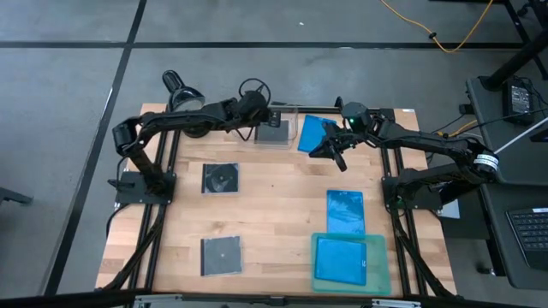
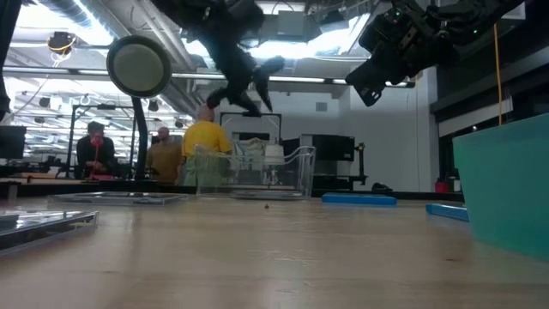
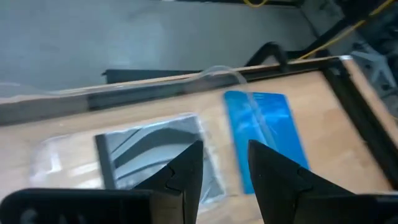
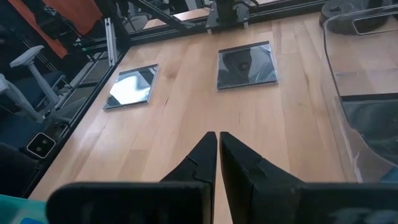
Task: Pick & place jewel cases by type
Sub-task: Put the top black cd case into the transparent bin
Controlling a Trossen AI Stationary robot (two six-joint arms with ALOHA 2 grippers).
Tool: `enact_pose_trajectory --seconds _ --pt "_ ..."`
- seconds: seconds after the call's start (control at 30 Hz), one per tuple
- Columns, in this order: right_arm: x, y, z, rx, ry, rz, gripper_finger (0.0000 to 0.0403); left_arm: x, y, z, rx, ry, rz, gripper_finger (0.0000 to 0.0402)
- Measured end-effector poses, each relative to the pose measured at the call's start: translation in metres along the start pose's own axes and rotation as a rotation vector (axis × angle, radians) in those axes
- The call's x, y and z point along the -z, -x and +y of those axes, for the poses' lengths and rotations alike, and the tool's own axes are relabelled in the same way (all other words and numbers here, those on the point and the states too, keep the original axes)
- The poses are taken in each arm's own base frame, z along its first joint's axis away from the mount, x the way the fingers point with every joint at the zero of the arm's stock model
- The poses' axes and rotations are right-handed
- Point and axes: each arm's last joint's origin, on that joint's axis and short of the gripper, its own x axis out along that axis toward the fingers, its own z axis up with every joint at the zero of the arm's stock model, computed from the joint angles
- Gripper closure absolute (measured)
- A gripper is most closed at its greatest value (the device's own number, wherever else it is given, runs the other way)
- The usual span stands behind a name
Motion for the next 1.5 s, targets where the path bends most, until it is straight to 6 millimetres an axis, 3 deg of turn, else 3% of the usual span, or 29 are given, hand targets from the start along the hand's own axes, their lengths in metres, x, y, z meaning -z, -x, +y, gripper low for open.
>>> enact_pose_trajectory --seconds 0.17,0.37,0.5,0.7,0.87,1.03,1.2,1.5 --pt "0.0 0.0 0.0 0.0 0.001 0.002 0.0377 0.0 0.024 -0.024 0.098 -0.016 -0.018 0.0283" --pt "0.0 0.0 0.0 0.001 0.007 0.002 0.0377 0.01 0.068 -0.049 0.217 -0.042 -0.028 0.0291" --pt "0.0 0.0 0.0 0.001 0.032 0.002 0.0377 0.029 0.101 -0.056 0.209 -0.058 0.002 0.0319" --pt "-0.001 0.0 0.0 0.005 0.062 -0.005 0.0377 0.068 0.144 -0.05 0.073 -0.071 0.11 0.0389" --pt "-0.002 -0.002 0.0 0.056 0.078 -0.008 0.0377 0.1 0.167 -0.03 -0.132 -0.111 0.24 0.0398" --pt "0.0 -0.01 0.002 0.112 0.082 0.021 0.0377 0.126 0.181 0.003 -0.418 -0.189 0.332 0.04" --pt "0.009 -0.028 0.002 0.133 0.064 0.086 0.0377 0.151 0.178 0.033 -0.591 -0.27 0.402 0.0401" --pt "0.031 -0.071 -0.001 0.137 -0.06 0.183 0.0377 0.192 0.15 0.09 -0.765 -0.32 0.426 0.04"
